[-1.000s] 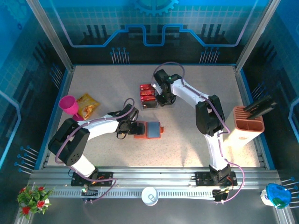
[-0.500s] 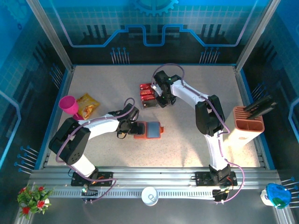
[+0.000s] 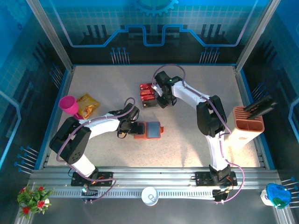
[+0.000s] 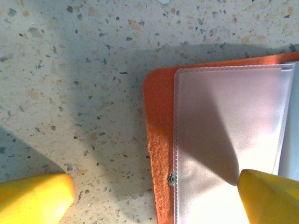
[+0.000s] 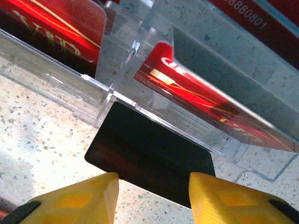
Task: Put the credit cards into the card holder
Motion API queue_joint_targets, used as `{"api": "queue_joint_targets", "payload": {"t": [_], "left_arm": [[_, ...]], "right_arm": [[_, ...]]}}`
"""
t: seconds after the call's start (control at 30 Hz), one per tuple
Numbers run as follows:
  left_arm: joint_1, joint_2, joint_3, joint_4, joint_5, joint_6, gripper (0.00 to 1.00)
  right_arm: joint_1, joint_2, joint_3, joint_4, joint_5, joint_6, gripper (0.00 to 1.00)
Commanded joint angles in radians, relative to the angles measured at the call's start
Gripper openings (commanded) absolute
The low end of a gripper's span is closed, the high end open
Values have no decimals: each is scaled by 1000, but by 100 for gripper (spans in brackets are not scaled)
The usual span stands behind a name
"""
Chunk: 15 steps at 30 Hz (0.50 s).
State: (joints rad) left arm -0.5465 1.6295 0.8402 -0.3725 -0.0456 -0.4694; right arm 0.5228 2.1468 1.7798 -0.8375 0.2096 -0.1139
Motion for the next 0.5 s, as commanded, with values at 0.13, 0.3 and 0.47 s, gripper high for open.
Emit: {"api": "queue_joint_targets", "payload": {"t": [0.13, 0.3, 0.47], "left_arm": [[-1, 108, -23, 138, 69, 35, 95], [-1, 110, -21, 138, 70, 35, 95], [1, 114, -21, 136, 72, 40, 95]], "right_arm": [[-6, -50, -72, -14, -11, -40, 47], [-16, -92, -118, 40, -39, -67, 47], [-24, -125, -149, 83, -70, -89, 48]]}}
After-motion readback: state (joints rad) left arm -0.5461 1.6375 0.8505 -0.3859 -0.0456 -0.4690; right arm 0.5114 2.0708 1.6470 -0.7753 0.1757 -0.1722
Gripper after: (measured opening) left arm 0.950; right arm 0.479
